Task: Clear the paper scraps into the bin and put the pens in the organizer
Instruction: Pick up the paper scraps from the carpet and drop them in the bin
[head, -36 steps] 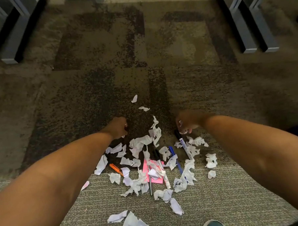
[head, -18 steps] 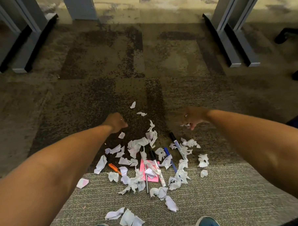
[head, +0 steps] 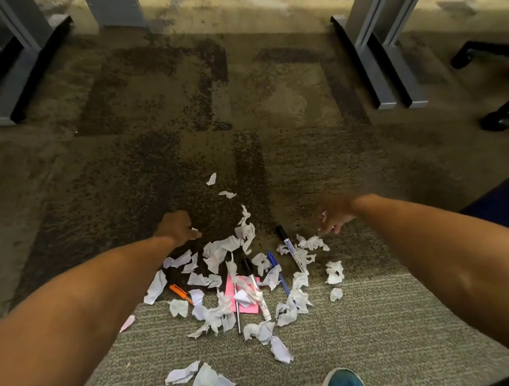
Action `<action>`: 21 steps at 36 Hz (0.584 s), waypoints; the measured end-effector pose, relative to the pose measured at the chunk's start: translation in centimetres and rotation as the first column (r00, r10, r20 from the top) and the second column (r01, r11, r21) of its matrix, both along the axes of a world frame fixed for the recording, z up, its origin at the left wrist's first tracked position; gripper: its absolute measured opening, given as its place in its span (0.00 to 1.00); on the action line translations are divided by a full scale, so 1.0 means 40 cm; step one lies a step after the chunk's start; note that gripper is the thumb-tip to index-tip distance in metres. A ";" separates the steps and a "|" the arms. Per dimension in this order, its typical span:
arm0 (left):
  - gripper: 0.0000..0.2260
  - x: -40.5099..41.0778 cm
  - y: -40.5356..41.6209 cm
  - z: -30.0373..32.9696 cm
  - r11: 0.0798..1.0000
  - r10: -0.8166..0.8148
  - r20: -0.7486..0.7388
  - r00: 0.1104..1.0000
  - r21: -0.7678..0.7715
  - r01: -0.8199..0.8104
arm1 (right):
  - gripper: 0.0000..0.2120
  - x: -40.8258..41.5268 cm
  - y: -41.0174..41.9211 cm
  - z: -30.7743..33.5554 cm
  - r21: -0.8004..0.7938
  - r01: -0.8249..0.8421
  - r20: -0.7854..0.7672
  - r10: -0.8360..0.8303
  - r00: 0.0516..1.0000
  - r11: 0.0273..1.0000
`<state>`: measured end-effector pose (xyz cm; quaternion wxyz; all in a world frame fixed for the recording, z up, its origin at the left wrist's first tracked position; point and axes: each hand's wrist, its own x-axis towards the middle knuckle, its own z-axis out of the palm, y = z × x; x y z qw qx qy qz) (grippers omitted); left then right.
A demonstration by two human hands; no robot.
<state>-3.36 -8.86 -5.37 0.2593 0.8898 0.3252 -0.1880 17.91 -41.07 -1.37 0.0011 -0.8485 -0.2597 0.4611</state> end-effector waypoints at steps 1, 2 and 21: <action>0.18 0.001 -0.002 -0.007 1.000 -0.010 0.003 1.000 0.000 0.010 | 0.08 0.001 -0.002 -0.009 -0.005 -0.024 0.004 0.024 1.000 1.000; 0.18 0.004 -0.004 -0.013 1.000 -0.022 0.005 1.000 0.005 0.022 | 0.09 0.001 -0.003 -0.016 -0.015 -0.051 0.012 0.052 0.999 0.999; 0.08 0.205 -0.136 -0.073 0.985 -0.083 0.381 0.921 -0.110 0.135 | 0.09 -0.048 0.088 -0.086 -0.120 -0.387 -0.027 0.387 0.922 0.914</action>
